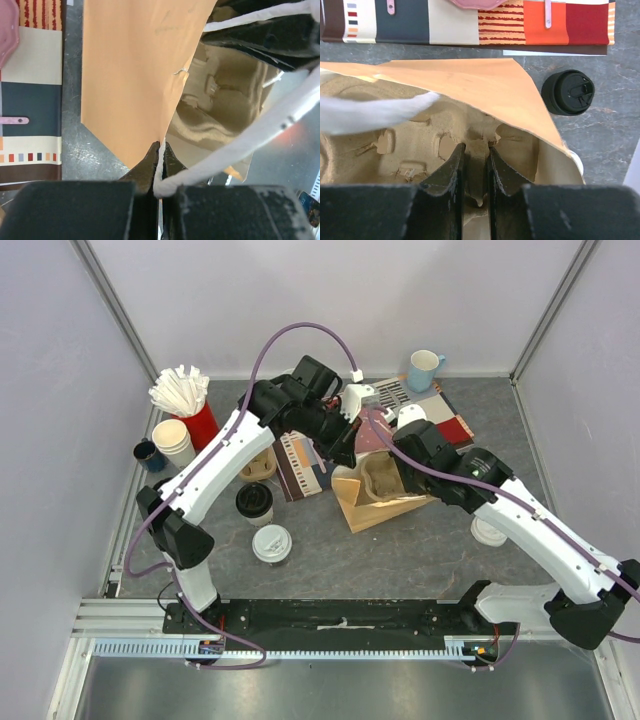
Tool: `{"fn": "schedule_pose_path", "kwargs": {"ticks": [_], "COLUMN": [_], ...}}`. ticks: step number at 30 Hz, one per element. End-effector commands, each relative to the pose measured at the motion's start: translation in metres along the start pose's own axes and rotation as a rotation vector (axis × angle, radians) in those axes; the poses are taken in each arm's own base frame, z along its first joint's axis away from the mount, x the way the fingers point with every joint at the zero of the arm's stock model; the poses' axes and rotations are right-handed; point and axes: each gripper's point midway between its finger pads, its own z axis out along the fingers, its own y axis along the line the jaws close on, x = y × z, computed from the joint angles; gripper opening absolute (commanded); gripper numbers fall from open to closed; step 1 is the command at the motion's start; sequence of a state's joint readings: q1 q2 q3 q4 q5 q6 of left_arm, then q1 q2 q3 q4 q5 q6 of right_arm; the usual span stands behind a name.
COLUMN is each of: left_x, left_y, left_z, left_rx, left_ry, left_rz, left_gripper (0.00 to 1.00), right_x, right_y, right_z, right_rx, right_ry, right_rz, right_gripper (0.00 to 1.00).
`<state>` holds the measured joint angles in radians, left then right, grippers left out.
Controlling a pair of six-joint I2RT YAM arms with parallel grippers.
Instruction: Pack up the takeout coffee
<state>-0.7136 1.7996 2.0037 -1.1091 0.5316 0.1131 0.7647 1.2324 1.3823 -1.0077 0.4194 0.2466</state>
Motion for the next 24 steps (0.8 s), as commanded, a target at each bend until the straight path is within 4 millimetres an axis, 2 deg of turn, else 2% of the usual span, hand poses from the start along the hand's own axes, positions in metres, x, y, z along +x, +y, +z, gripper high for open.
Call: {"fn": "schedule_pose_path", "kwargs": {"ticks": [1,4,8,9,10,11,12,14,18,21,24], "left_x": [0.002,0.001,-0.004,-0.003,0.006,0.01,0.015,0.018,0.002,-0.002,-0.005], "left_y": [-0.041,-0.054,-0.06,-0.059,-0.056,-0.053,-0.048,-0.037,-0.025,-0.017,-0.012], "left_z": [-0.038,-0.048,-0.05,-0.046,-0.032,-0.024,-0.012,0.001,0.005,0.007,0.005], "left_rx": [0.095,0.138,0.164,0.168,0.188,0.192,0.191,0.164,0.133,0.114,0.109], "left_ry": [-0.044,-0.061,-0.081,-0.078,-0.044,-0.028,-0.015,0.01,-0.012,-0.026,-0.043], "left_rz": [0.031,0.044,0.037,0.022,-0.039,-0.067,-0.086,-0.135,-0.15,-0.16,-0.173], "left_gripper": [0.02,0.02,0.02,0.02,0.02,0.02,0.02,0.02,0.02,0.02,0.02], "right_x": [0.02,0.019,0.015,0.011,0.008,0.008,0.003,0.003,0.016,0.027,0.036], "right_y": [-0.029,-0.032,-0.017,-0.008,0.0,0.02,0.032,0.05,0.058,0.06,0.07], "right_z": [-0.004,-0.008,-0.011,-0.007,-0.008,-0.009,-0.001,-0.004,0.014,0.023,0.035], "right_rx": [0.088,0.064,-0.053,-0.095,-0.146,-0.259,-0.301,-0.39,-0.396,-0.393,-0.406], "right_ry": [0.067,0.077,0.073,0.045,0.016,-0.012,-0.064,-0.118,-0.125,-0.085,-0.047], "right_rz": [-0.142,-0.207,-0.284,-0.29,-0.294,-0.309,-0.294,-0.3,-0.32,-0.315,-0.269], "right_gripper": [0.0,0.0,0.0,0.0,0.0,0.0,0.0,0.0,0.0,0.0,0.0]}}
